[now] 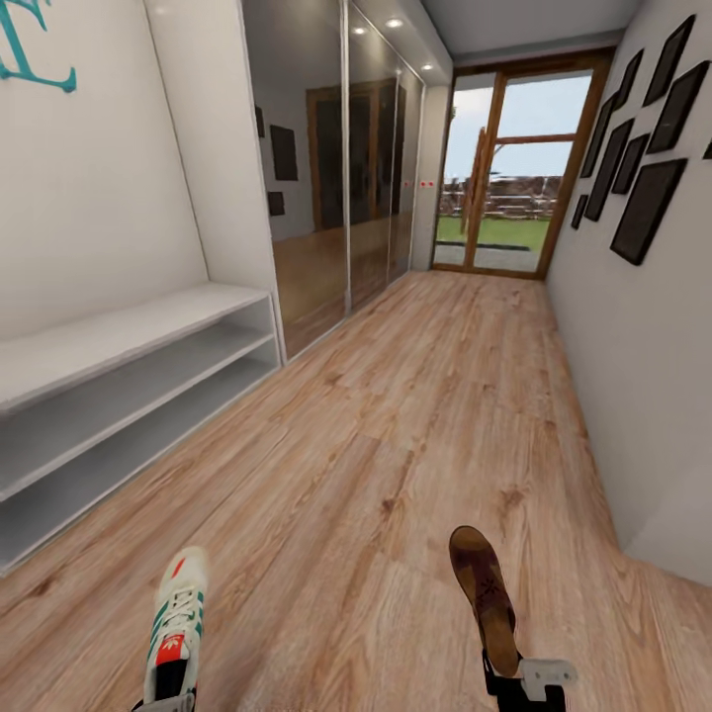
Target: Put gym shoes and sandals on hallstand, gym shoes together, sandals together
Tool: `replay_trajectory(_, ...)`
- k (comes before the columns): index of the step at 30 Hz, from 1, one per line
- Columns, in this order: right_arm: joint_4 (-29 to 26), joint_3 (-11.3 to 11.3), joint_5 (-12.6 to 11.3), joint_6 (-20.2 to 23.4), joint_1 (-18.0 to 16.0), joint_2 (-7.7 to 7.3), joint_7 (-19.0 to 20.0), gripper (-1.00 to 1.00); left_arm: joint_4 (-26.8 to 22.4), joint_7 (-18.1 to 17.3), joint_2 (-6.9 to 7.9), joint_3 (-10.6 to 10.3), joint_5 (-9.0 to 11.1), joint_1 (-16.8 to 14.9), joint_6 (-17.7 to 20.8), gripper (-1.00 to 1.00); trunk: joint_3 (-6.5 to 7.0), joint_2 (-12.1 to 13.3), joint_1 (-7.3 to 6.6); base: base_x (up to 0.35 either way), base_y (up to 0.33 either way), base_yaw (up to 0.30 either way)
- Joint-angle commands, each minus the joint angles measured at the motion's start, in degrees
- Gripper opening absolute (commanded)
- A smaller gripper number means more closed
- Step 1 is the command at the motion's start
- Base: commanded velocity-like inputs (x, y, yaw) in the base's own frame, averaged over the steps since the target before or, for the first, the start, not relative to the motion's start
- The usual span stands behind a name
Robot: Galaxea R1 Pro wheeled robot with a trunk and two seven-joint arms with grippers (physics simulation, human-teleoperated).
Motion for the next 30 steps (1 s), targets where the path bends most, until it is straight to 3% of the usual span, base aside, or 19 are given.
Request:
replay_trajectory(1, 0.0, 0.2, -0.1, -0.1, 0.0, 0.01, -0.3, -1.00, 0.0, -0.4, -0.06, 0.5, -0.2, -0.1, -0.1, -1.00, -0.05, 0.0, -0.01, 0.000, 0.000, 0.280)
replay_trajectory(12, 0.0, 0.2, 0.0, -0.1, 0.0, 0.77, -0.3, -1.00, 0.7, -0.4, -0.05, 0.5, -0.2, -0.1, -0.1, -1.00, -0.05, 0.0, -0.01, 0.000, 0.000, 0.281)
replay_trajectory(30, 0.2, 0.2, 0.1, 0.0, 0.0, 0.78, -0.3, -1.00, 0.9, -0.4, 0.12, 0.5, -0.2, -0.1, -0.1, -1.00, -0.05, 0.0, -0.01, 0.000, 0.000, 0.281)
